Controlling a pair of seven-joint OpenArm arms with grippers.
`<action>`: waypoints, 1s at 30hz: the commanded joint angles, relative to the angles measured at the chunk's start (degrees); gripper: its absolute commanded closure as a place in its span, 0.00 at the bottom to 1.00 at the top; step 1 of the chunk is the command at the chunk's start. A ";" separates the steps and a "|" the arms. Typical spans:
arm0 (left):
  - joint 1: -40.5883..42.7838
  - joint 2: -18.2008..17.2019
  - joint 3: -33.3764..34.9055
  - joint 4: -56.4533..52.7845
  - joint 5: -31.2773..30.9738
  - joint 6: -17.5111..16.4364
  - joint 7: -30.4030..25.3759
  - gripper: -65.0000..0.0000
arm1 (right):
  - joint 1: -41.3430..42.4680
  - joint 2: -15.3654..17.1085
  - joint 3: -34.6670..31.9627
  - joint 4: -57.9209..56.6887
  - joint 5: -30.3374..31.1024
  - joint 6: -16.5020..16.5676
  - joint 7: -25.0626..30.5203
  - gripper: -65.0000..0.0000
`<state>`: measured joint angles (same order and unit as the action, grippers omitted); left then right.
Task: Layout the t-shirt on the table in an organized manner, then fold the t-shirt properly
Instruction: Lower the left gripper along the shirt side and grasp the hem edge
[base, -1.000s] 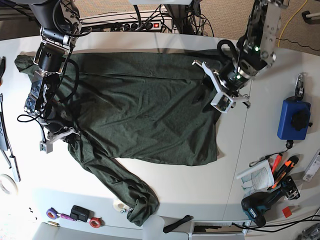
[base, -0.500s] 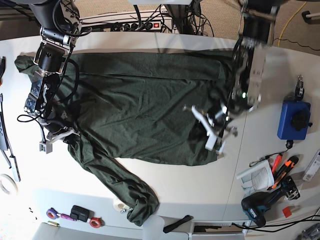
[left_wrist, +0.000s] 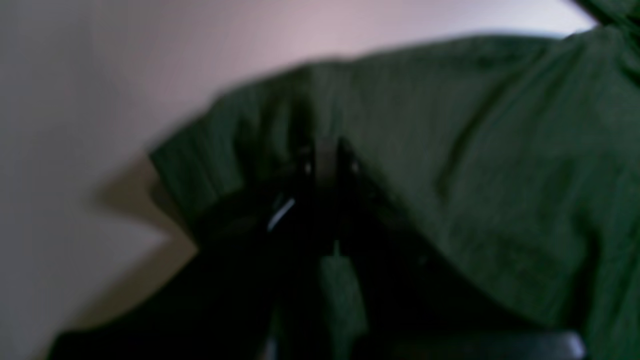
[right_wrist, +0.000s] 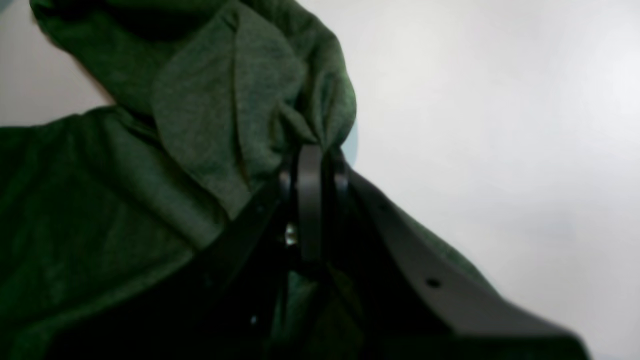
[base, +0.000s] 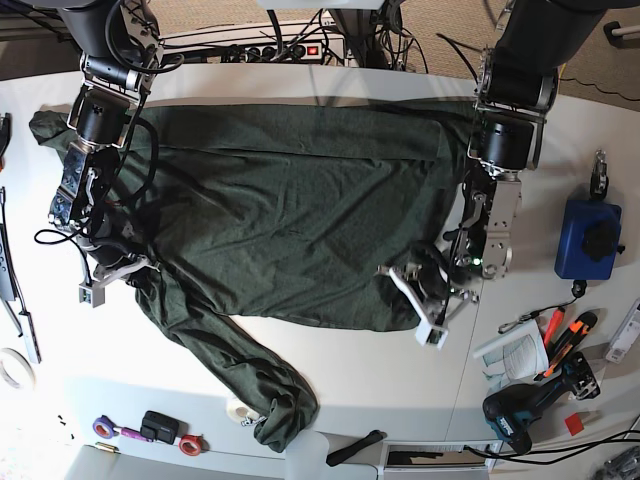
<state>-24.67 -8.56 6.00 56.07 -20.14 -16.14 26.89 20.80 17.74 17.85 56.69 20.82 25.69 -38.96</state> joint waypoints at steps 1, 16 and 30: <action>-1.29 -0.04 -0.07 -0.76 -0.39 -0.24 -0.81 1.00 | 1.44 0.85 0.11 1.03 -0.04 0.59 1.79 1.00; -0.22 -0.83 -0.07 -6.51 3.65 -0.37 -2.54 1.00 | 4.35 1.20 0.15 1.03 -10.10 -1.16 8.72 1.00; 0.92 -1.31 -0.07 -6.51 3.63 -0.39 -4.04 1.00 | 7.28 3.06 0.11 1.01 -12.96 -2.60 10.19 0.93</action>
<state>-24.01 -8.91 5.89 50.06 -19.55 -18.31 18.06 26.33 19.68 17.85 56.69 7.38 23.51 -30.11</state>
